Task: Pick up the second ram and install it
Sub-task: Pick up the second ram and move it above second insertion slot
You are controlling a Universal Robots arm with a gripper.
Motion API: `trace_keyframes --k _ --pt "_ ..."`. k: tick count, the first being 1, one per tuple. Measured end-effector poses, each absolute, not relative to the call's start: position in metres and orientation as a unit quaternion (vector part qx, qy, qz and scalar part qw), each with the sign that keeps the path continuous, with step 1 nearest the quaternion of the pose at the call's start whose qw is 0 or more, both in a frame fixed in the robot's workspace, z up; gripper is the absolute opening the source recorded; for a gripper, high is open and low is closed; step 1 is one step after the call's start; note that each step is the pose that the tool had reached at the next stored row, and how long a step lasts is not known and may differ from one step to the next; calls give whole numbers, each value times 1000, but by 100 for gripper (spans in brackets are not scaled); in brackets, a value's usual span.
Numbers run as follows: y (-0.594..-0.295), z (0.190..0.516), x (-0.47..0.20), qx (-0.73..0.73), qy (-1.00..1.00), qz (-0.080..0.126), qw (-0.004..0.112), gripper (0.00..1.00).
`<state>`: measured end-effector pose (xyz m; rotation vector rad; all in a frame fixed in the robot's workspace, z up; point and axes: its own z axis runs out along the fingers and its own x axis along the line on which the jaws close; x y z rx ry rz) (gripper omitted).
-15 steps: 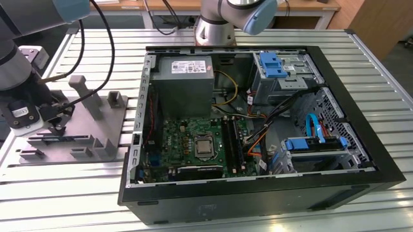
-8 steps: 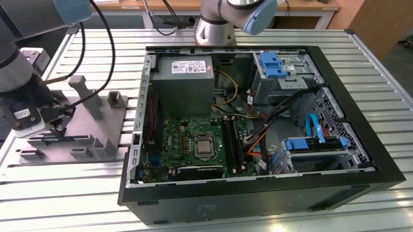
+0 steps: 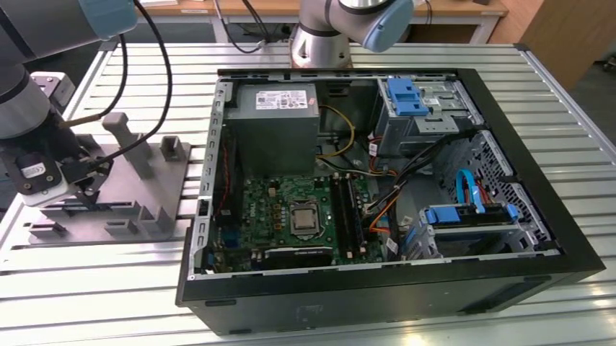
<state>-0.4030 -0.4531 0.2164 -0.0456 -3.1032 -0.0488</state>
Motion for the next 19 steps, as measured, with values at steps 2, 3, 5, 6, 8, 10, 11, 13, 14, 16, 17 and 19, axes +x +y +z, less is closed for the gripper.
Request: trace_keyframes --k 2,3,5,6,8,10,11,13,14,16,17,19 --pt "-453 216 -403 -15 -1000 -16 19 10" --pt "-453 216 -403 -15 -1000 -16 19 10" --pt "-453 216 -403 -14 -1000 -16 19 10" --pt "-453 216 -403 -14 -1000 -16 19 10" --pt "-453 216 -403 -9 -1000 -16 19 10" --pt "-453 216 -403 -1 -1000 -15 19 10" --pt "-453 216 -403 4 -1000 -15 19 10" --pt "-453 216 -403 16 -1000 -15 19 10" --pt "-453 216 -403 22 -999 -15 19 10" --pt "-453 216 -403 37 -999 -15 20 10" --pt "-453 216 -403 45 -999 -15 20 10" --pt "-453 216 -403 62 -998 -14 20 10"
